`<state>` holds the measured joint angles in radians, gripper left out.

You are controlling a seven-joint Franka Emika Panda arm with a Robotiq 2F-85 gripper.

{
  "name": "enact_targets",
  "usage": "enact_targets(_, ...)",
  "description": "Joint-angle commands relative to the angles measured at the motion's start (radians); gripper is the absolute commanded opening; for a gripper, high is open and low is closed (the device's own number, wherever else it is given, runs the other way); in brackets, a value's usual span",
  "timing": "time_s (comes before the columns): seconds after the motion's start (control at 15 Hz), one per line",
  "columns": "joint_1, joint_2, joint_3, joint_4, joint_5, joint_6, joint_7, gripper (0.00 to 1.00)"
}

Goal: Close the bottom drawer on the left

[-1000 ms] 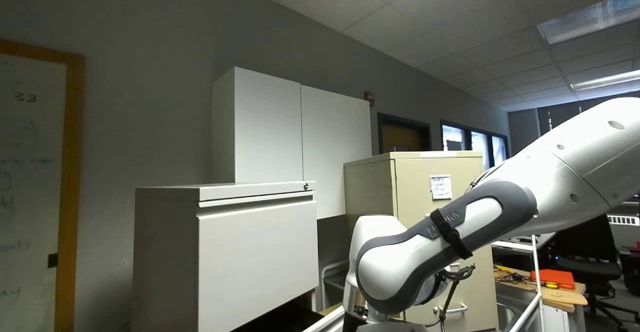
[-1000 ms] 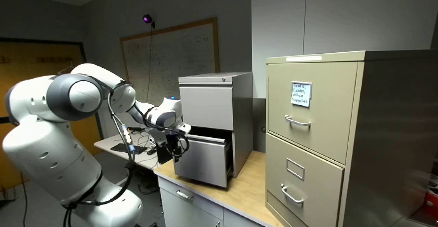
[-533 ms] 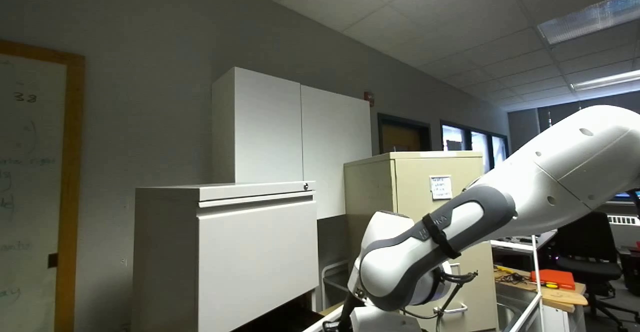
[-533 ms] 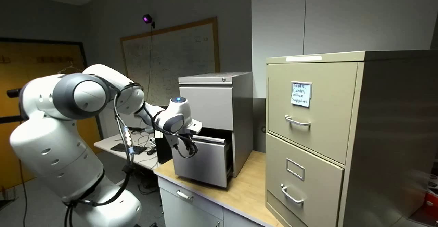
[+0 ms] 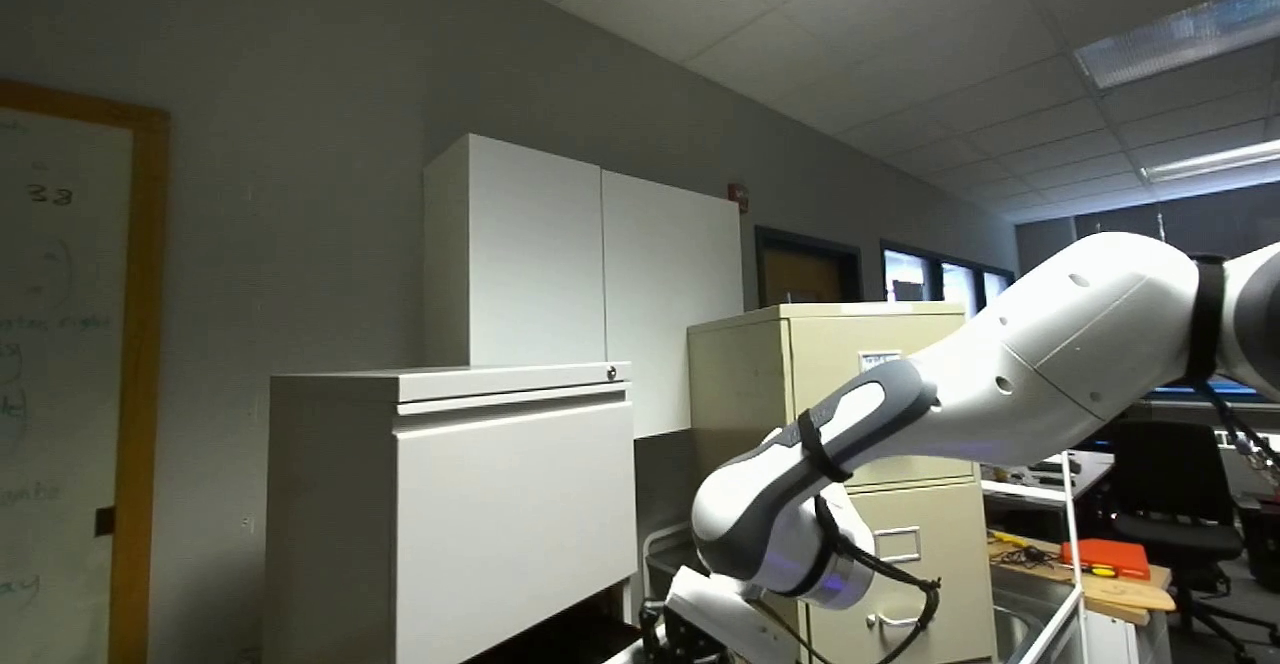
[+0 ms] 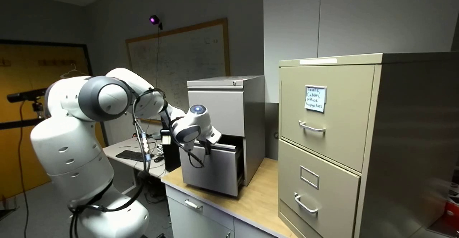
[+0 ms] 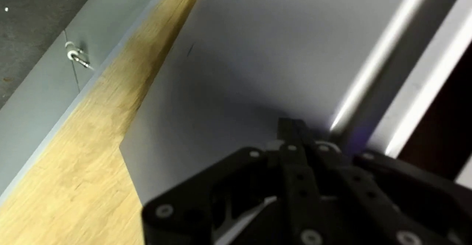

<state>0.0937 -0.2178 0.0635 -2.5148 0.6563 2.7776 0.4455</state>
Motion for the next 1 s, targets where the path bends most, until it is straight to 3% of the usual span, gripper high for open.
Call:
enact_targets(0.0, 0.068, 0.072, -0.046, 0.115, 0.253, 0.034, -0.078, 0.0)
enact_targets(0.47, 0.077, 0.204, -0.063, 0.301, 0.59, -0.016, -0.275, 0.0)
enact_targets(0.93, 0.042, 0.341, -0.069, 0.467, 0.644, -0.074, -0.318, 0.0)
